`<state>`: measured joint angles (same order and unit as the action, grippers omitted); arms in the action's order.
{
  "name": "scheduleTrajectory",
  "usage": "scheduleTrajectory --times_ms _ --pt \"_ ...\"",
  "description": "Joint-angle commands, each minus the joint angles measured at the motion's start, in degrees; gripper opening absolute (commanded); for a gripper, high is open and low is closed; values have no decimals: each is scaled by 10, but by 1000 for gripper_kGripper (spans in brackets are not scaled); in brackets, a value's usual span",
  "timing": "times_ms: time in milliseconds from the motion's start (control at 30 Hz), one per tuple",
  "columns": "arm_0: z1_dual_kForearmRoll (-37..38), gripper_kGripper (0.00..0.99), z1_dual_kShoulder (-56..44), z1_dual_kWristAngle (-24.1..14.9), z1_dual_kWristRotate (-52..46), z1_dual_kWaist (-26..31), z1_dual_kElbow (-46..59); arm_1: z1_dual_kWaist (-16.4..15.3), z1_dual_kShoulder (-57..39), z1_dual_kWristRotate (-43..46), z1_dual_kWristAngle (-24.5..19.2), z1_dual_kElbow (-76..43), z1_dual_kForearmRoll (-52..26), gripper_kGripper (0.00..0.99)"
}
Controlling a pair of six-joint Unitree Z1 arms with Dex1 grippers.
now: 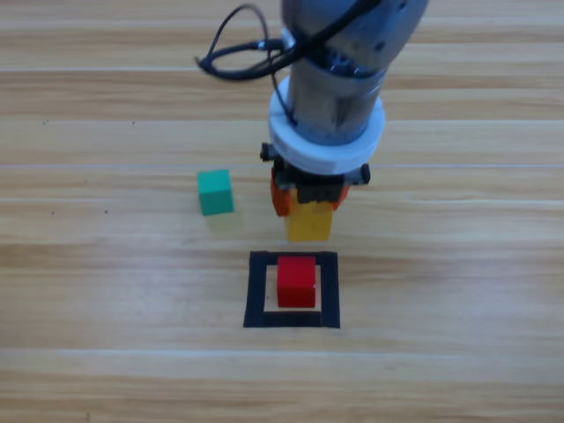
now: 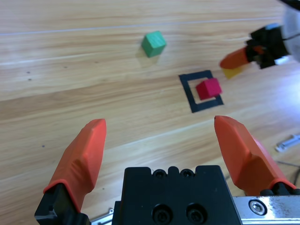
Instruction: Stack the blocks in the rectangular block: red at the bottom, yellow in the middle, green on top
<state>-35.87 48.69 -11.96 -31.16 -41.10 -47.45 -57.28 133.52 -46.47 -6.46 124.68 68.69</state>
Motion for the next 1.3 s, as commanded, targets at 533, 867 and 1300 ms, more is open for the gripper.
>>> scheduleTrajectory --times_ms 533,867,1300 --pt "-8 990 -25 24 22 8 20 -28 71 -6 2 6 10 0" --pt "-6 990 -23 32 16 8 25 -32 89 -13 6 13 10 0" --pt "-5 990 -25 33 15 8 31 -36 97 -20 5 21 10 0"
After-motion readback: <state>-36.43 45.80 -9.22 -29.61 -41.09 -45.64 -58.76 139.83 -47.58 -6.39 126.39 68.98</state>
